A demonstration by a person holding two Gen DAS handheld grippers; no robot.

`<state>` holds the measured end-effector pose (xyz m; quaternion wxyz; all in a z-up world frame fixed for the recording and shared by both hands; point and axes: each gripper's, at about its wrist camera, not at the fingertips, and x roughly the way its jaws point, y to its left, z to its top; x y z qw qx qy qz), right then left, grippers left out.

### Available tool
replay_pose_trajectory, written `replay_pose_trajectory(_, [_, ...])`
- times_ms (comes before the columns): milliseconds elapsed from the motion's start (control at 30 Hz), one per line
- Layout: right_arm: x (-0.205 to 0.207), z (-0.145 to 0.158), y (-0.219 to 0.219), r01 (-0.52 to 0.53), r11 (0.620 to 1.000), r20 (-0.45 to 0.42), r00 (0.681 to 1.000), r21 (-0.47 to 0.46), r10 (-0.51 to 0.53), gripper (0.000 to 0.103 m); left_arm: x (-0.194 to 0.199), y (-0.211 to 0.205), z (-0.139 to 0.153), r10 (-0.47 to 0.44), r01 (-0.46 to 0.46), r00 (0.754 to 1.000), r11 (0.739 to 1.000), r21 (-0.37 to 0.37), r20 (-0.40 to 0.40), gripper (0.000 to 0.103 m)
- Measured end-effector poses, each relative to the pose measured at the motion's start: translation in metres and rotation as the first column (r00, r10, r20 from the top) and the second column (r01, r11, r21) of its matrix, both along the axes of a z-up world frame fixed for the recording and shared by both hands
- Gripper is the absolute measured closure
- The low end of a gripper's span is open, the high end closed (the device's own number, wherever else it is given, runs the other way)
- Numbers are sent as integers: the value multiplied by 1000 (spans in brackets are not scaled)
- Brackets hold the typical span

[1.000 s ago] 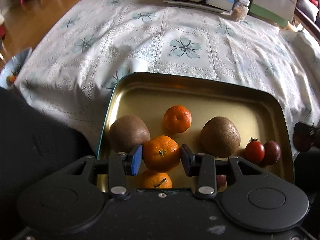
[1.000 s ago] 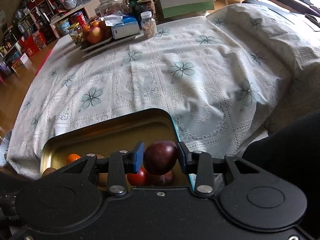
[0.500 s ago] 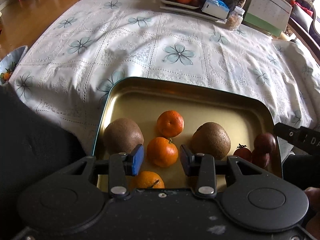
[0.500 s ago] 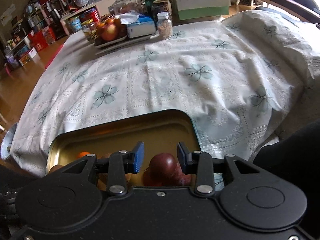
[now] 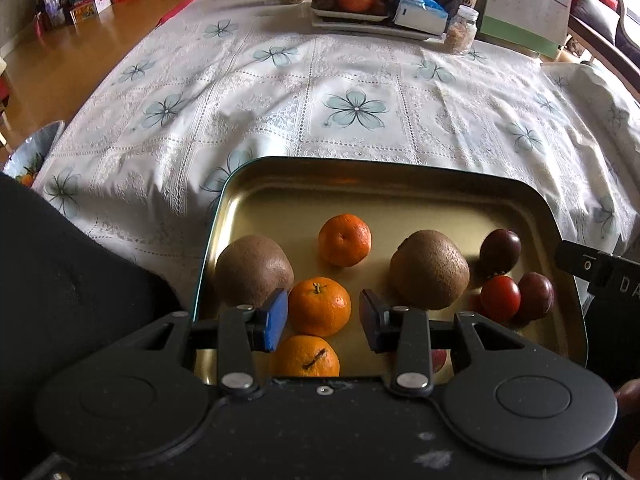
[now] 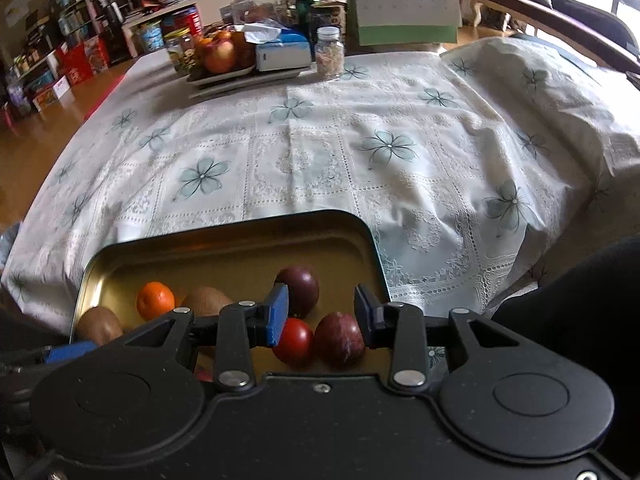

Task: Organize fruits
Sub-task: 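Lower the orange into the tray and open left gripper while right releases the plum, then lift both open grippers up out of the tray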

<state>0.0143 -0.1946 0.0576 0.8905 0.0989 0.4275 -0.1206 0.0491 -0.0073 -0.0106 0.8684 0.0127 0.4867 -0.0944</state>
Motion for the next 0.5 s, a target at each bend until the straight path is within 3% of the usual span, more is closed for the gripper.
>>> replay_pose_trajectory(500, [-26, -5, 17, -30, 999, -14, 999, -43, 29, 58, -29, 1, -1, -7, 4, 998, 999, 50, 56, 63])
